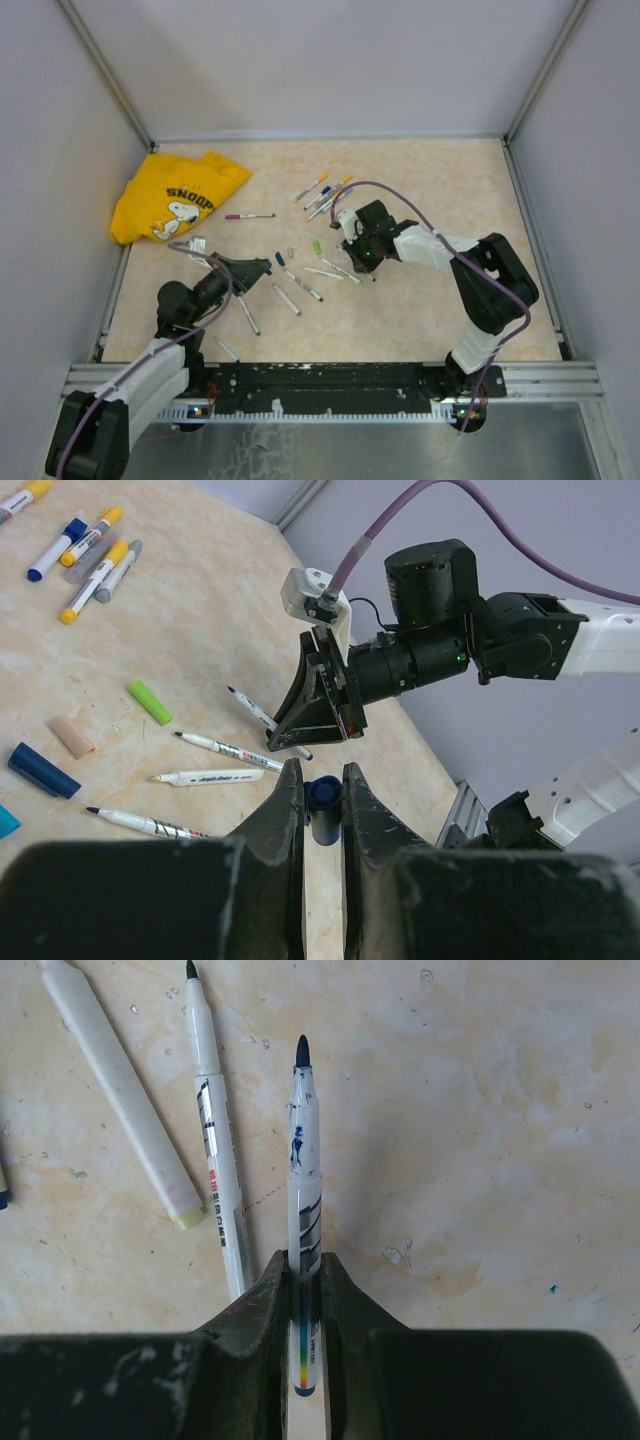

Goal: Open the pen caps
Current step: Place the pen at the center of the board.

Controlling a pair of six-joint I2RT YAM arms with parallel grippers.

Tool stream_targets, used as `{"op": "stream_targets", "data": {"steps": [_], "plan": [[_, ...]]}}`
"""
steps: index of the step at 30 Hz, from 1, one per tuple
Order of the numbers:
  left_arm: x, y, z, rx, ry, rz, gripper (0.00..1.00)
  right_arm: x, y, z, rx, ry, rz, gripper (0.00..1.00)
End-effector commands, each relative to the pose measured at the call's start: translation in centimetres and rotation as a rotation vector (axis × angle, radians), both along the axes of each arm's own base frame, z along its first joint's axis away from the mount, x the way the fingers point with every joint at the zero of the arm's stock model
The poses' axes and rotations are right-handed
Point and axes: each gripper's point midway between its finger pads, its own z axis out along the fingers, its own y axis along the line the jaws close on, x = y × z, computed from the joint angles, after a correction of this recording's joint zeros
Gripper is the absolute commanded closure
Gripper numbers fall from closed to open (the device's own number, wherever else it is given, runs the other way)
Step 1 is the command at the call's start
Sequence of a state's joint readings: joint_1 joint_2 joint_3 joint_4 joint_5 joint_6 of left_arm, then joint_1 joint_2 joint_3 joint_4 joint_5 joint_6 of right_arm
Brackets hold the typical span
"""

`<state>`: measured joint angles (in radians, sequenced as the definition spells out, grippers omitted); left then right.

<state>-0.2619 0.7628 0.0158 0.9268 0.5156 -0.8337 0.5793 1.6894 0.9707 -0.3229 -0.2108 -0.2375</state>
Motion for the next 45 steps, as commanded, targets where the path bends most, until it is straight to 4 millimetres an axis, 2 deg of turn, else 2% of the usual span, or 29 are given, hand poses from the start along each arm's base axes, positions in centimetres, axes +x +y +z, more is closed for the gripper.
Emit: {"op": "stream_targets", "data": {"steps": [1, 20, 27, 31, 32, 33, 39, 45], "plan": [[-0.5, 0.0, -0.4, -0.002, -0.006, -0.011, 1.00, 1.4, 1.2, 1.4, 0.027, -0.047, 0.005, 0.87], [-0.6, -0.1, -0.1, -0.011, -0.006, -0.026, 1.00, 1.5, 1.3, 1.9, 0.028, -0.055, 0.007, 0.77], [-0.7, -0.7, 0.2, -0.020, 0.010, -0.060, 1.00, 1.6, 1.3, 2.7, 0.038, -0.070, 0.010, 0.73], [-0.5, -1.8, 0.3, -0.012, 0.027, -0.072, 1.00, 1.5, 1.4, 2.9, 0.039, -0.073, 0.018, 0.71], [-0.4, -2.1, 0.2, -0.007, 0.031, -0.074, 1.00, 1.7, 1.4, 4.1, 0.056, -0.100, 0.019, 0.71], [-0.4, -2.5, 0.2, 0.001, 0.034, -0.074, 1.00, 1.7, 1.5, 4.4, 0.061, -0.109, 0.020, 0.70], [0.5, -4.9, -0.2, 0.060, 0.066, -0.049, 1.00, 1.7, 1.5, 5.6, 0.076, -0.135, 0.029, 0.69], [1.9, -6.7, -1.6, 0.107, 0.171, -0.052, 1.00, 1.7, 1.4, 7.1, 0.097, -0.176, 0.031, 0.68]]}}
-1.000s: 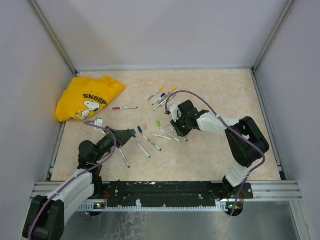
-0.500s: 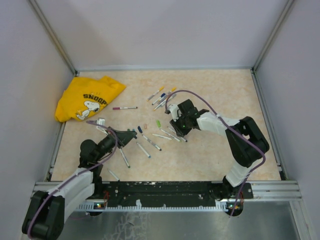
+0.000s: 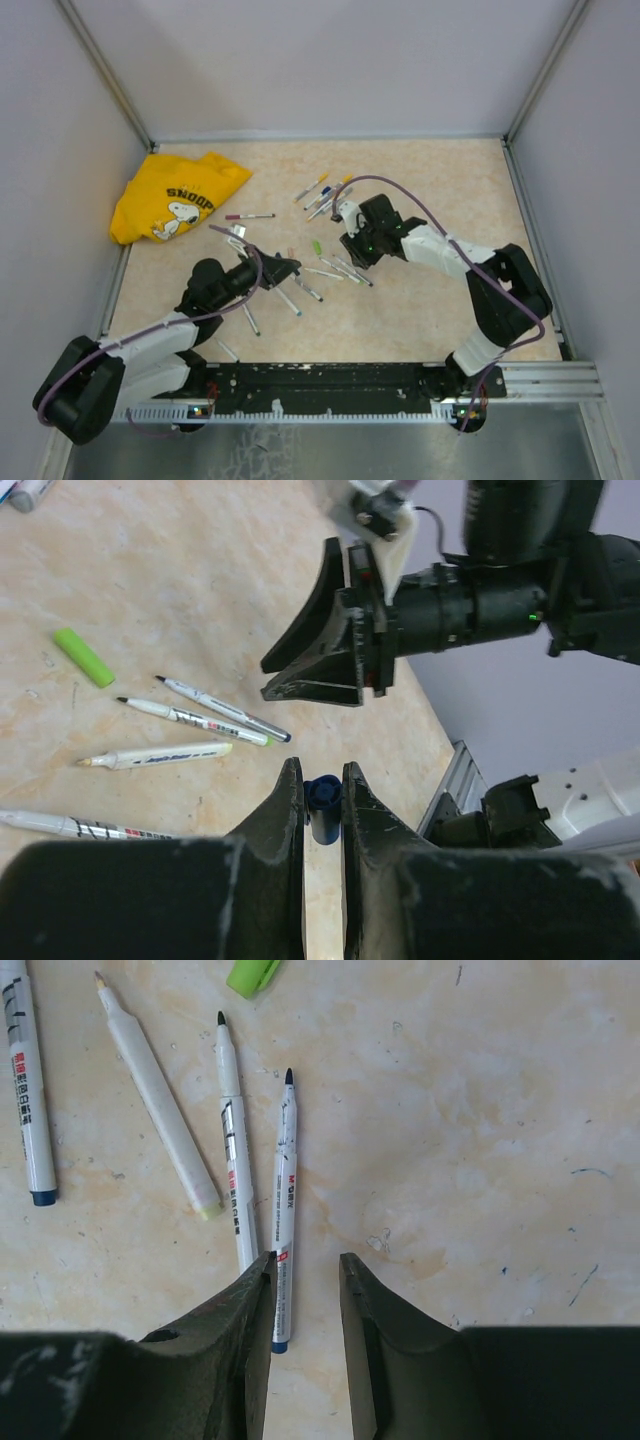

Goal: Open the pen caps
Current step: Place the pen at the center of the board.

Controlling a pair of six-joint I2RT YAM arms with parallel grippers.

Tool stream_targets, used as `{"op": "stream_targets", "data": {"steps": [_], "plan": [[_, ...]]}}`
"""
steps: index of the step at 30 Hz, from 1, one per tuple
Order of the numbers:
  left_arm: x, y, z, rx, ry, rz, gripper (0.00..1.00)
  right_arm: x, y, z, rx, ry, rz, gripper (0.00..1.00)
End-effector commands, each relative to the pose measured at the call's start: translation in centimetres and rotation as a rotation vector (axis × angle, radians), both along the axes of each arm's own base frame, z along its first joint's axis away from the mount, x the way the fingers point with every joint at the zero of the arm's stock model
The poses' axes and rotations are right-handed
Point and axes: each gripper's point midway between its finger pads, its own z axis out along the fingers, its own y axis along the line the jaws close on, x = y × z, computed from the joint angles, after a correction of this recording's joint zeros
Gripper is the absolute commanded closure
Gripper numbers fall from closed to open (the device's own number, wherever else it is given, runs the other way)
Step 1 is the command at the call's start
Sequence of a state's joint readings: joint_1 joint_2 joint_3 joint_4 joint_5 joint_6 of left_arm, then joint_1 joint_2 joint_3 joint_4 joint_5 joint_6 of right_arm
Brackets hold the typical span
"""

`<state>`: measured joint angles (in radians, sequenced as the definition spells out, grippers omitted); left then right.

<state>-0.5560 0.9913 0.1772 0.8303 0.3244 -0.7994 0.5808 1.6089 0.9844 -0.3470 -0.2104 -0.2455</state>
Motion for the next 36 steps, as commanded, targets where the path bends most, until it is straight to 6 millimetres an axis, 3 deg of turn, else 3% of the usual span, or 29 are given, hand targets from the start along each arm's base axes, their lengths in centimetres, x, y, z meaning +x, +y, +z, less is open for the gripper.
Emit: {"op": "stream_targets", "data": {"steps": [1, 13, 27, 36], "plan": [[2.0, -0.8, -0.9, 0.052, 0.061, 0.045, 1.00, 1.4, 1.0, 4.4, 0.065, -0.120, 0.023, 0.68], [5.3, -3.0, -3.5, 0.212, 0.227, 0.083, 1.00, 1.8, 0.4, 5.6, 0.090, -0.145, 0.008, 0.68], [10.9, -4.5, -5.1, 0.418, 0.349, 0.184, 1.00, 2.2, -0.3, 6.0, 0.095, -0.156, -0.015, 0.68], [14.1, -5.8, -8.3, 0.575, 0.469, 0.218, 0.99, 2.3, -0.5, 6.1, 0.100, -0.159, -0.020, 0.68]]}}
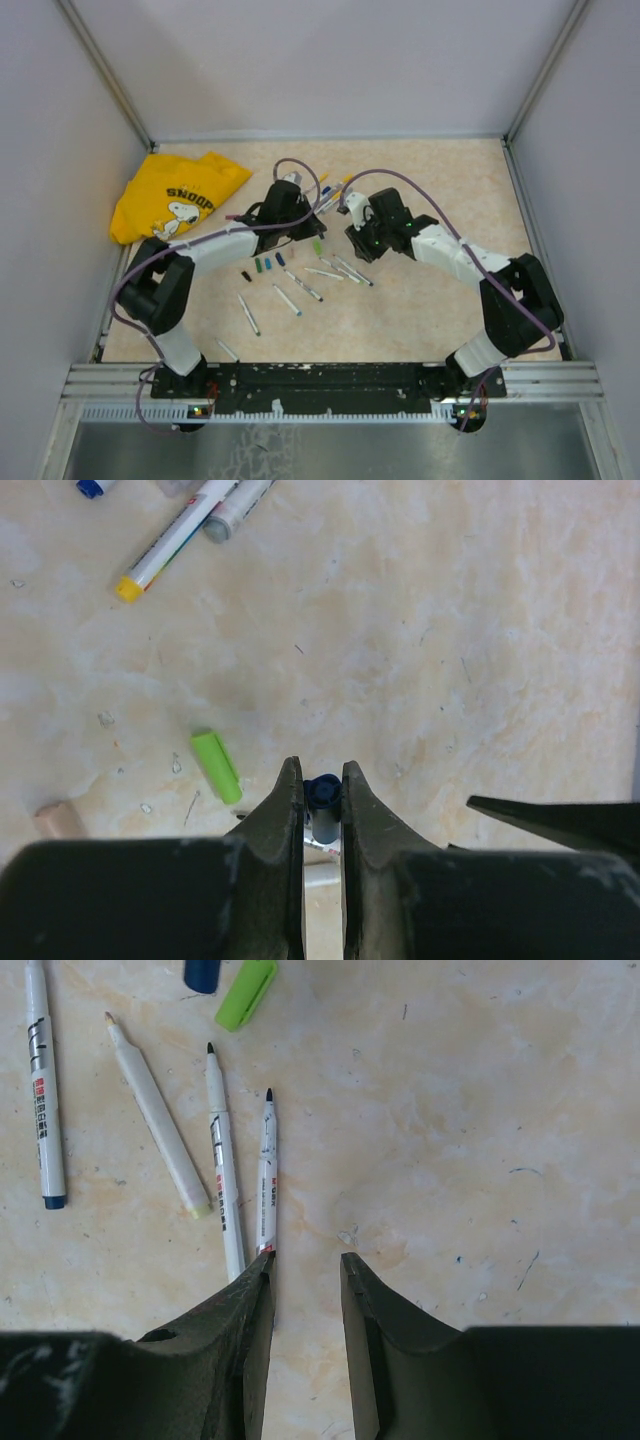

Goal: Open the pen caps
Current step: Place the pen at the center of the board, then place the pen cap at the center of the board.

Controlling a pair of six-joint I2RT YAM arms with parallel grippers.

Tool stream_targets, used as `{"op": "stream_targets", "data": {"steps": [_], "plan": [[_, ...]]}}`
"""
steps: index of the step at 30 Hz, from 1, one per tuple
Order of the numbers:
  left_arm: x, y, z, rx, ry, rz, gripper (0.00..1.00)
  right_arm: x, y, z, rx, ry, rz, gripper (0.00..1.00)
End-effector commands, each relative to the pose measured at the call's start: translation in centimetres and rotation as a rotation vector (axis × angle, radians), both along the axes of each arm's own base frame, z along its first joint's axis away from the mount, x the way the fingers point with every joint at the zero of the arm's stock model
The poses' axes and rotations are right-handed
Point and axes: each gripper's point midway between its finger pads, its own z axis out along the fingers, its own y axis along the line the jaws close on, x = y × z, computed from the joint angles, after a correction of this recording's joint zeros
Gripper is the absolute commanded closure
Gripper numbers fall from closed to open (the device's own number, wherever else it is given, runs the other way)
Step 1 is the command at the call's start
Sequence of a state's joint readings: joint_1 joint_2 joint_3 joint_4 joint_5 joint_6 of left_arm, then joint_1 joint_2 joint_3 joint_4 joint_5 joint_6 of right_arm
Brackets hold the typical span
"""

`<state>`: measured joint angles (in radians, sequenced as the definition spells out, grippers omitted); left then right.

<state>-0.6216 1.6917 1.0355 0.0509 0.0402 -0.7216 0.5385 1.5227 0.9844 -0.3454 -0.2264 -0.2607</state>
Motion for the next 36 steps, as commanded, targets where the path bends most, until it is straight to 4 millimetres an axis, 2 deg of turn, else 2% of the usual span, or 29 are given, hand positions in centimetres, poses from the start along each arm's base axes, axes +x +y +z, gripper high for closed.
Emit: {"op": "stream_targets", "data": {"steps": [1, 9, 17, 29, 36], "plan": [[0.9, 0.3, -2.3, 0.125, 0.076, 0.020, 0.98, 1.2, 0.4, 3.0, 0.049, -0.083, 0.001, 0.68], [1.6, -0.9, -3.5, 0.166, 0.107, -0.012, 0.94, 1.3, 0.3, 3.2, 0.052, -0.090, -0.002, 0.68], [1.6, -1.5, -5.8, 0.198, 0.160, -0.047, 0.83, 1.3, 0.2, 3.4, 0.056, -0.094, -0.005, 0.68], [1.4, -1.3, -6.2, 0.208, 0.172, -0.043, 0.68, 1.2, 0.2, 3.5, 0.060, -0.093, -0.002, 0.68], [1.4, -1.3, -5.9, 0.202, 0.168, -0.040, 0.66, 1.2, 0.2, 3.5, 0.062, -0.095, -0.001, 0.68]]}}
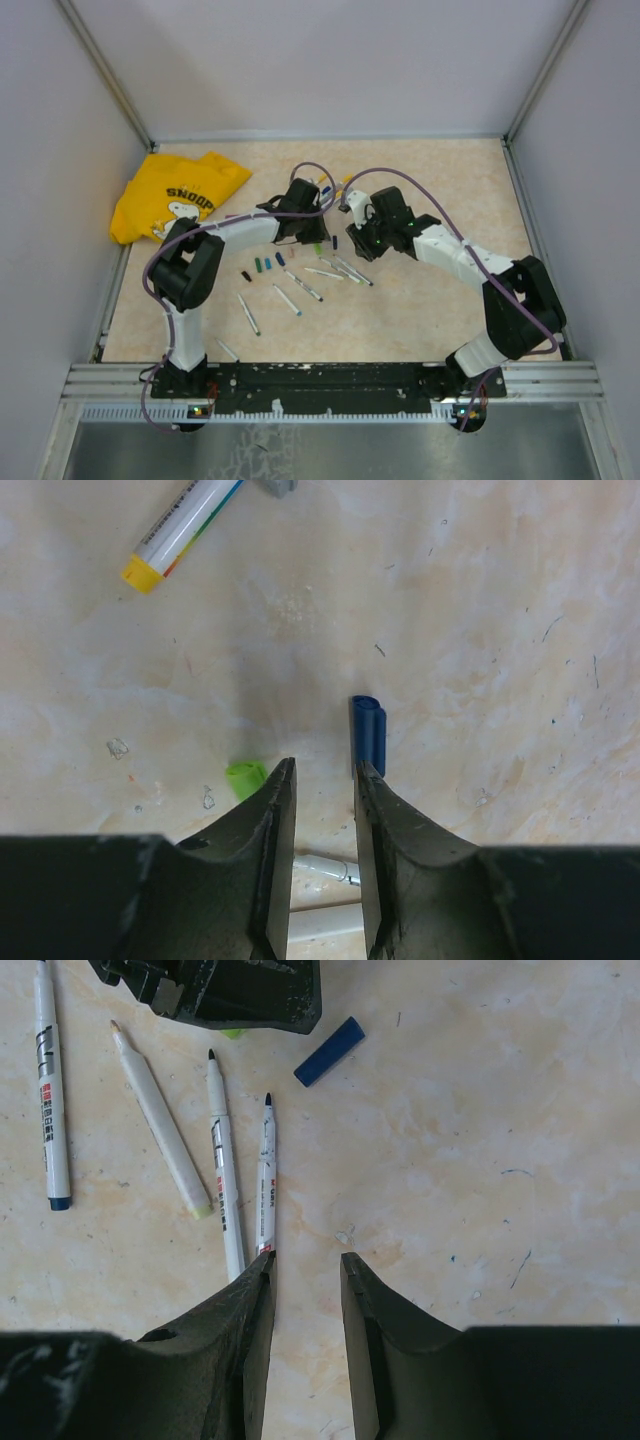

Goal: Open the pen caps
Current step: Place the pen cap at the center of the board, then pick up the pen from the center of the board.

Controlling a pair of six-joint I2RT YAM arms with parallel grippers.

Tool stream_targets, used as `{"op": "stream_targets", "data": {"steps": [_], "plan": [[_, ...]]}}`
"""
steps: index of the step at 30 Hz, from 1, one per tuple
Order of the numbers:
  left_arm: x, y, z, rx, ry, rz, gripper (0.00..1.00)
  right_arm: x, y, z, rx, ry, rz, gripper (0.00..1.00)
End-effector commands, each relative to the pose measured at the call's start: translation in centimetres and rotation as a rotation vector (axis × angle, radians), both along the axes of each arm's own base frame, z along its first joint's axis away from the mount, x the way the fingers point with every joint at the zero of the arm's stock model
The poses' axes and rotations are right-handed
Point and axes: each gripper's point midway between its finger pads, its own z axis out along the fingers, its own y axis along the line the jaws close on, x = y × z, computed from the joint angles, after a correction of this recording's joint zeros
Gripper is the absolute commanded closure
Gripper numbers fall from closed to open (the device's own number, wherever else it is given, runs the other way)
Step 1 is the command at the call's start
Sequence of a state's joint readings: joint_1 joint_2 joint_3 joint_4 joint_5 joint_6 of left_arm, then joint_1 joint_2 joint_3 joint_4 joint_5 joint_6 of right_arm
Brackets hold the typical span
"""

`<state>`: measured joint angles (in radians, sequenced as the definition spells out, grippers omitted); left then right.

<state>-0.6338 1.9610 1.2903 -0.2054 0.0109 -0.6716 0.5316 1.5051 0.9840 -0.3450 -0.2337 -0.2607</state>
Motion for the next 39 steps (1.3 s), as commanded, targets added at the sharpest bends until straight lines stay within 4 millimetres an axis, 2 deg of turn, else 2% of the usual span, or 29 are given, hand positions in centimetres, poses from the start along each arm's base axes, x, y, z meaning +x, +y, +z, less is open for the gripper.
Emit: {"op": "stream_targets", "data": {"steps": [1, 8, 16, 20, 21, 23, 27, 30, 35, 39], "plan": [[0.1, -0.5, 0.9, -0.005, -0.017, -0.016, 0.66, 1.1, 0.3, 3.0, 0.050, -0.083, 0.001, 0.68], [0.1, -0.4, 4.6, -0.052, -0.109, -0.035, 0.65, 1.0, 0.3, 2.9, 0.051, -0.080, 0.006, 0.68], [-0.3, 1.2, 7.7, -0.016, -0.278, -0.121, 0.66, 1.0, 0.3, 2.9, 0.053, -0.077, 0.010, 0.68], [-0.7, 3.4, 8.6, 0.095, -0.428, -0.225, 0.62, 0.9, 0.4, 3.1, 0.058, -0.080, 0.014, 0.68], [-0.8, 4.2, 9.4, 0.115, -0.474, -0.224, 0.61, 0.9, 0.4, 3.0, 0.058, -0.078, 0.015, 0.68], [-0.9, 5.7, 9.9, 0.156, -0.545, -0.219, 0.51, 0.8, 0.5, 3.1, 0.060, -0.077, 0.018, 0.68], [-1.0, 8.8, 10.0, 0.188, -0.616, -0.160, 0.33, 0.8, 0.5, 3.0, 0.060, -0.076, 0.023, 0.68], [-0.8, 10.2, 9.8, 0.126, -0.590, -0.121, 0.32, 0.8, 0.5, 3.0, 0.059, -0.077, 0.024, 0.68], [-0.8, 11.4, 9.1, -0.095, -0.518, -0.059, 0.33, 0.8, 0.5, 3.0, 0.059, -0.077, 0.025, 0.68], [0.3, 13.7, 8.2, -0.133, -0.464, 0.098, 0.36, 0.7, 0.5, 3.0, 0.059, -0.075, 0.024, 0.68]]}}
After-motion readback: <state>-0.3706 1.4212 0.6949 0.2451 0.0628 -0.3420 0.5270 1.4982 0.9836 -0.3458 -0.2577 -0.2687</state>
